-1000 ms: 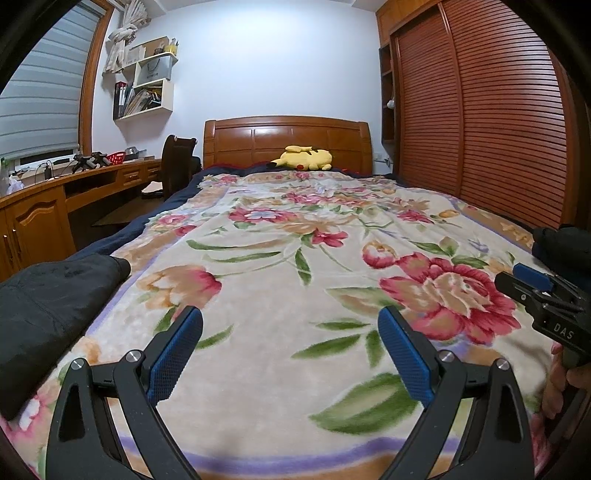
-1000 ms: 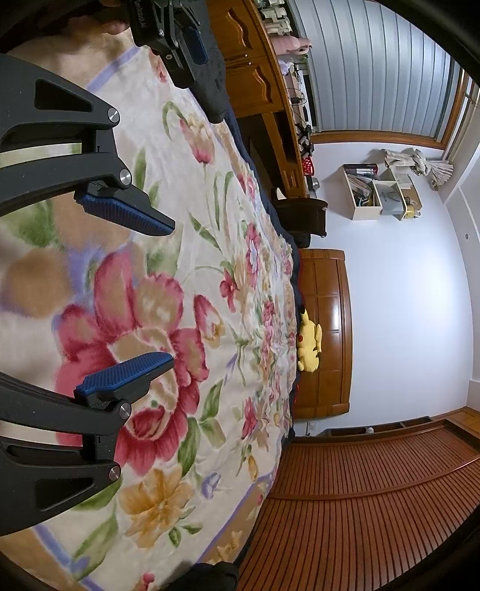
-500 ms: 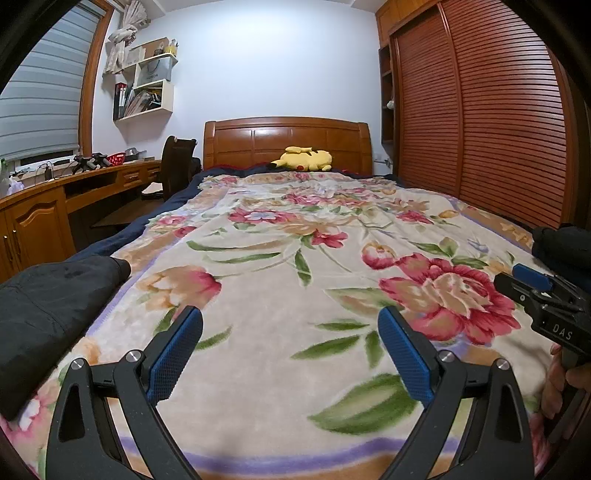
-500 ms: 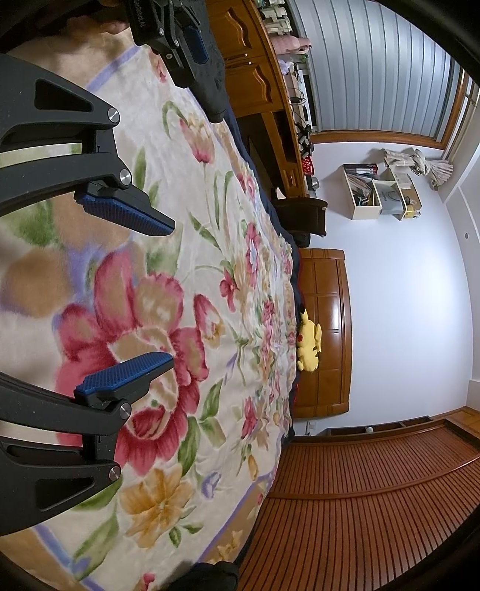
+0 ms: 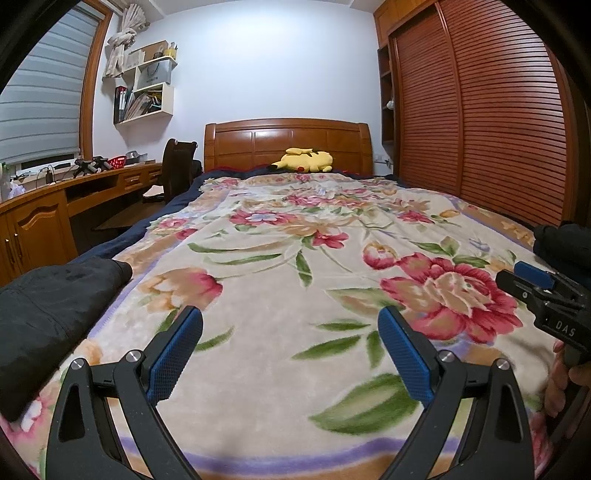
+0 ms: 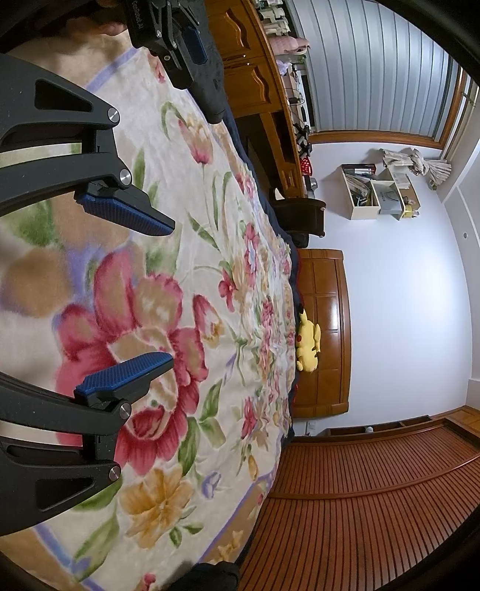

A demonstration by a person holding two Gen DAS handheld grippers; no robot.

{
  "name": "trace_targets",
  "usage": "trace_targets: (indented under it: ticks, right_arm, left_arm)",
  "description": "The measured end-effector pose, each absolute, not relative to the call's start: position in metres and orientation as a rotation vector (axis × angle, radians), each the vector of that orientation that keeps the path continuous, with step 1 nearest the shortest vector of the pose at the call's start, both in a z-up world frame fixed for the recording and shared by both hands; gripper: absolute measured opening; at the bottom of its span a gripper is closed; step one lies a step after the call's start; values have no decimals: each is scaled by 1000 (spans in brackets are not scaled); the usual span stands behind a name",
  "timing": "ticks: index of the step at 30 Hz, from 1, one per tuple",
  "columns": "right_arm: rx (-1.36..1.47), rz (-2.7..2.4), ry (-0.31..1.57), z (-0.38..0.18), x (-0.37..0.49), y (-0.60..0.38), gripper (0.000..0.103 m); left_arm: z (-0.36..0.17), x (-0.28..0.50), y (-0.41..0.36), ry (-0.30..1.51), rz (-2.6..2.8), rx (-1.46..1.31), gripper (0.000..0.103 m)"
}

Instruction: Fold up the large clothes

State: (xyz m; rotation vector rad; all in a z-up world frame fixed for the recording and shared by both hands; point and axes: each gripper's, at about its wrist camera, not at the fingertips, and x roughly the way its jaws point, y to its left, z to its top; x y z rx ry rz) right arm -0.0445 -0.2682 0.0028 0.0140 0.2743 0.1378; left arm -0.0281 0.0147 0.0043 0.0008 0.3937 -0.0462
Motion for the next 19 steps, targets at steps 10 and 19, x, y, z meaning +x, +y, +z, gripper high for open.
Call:
trace_targets:
  ticks: [10, 19]
  right_arm:
    - [15, 138, 274, 2, -44, -268, 67]
    - [13, 141, 276, 3, -43, -268, 67]
  left_arm:
    - [4, -27, 18, 390, -47, 3, 96]
    - [5, -26, 20, 389, -46, 3, 96]
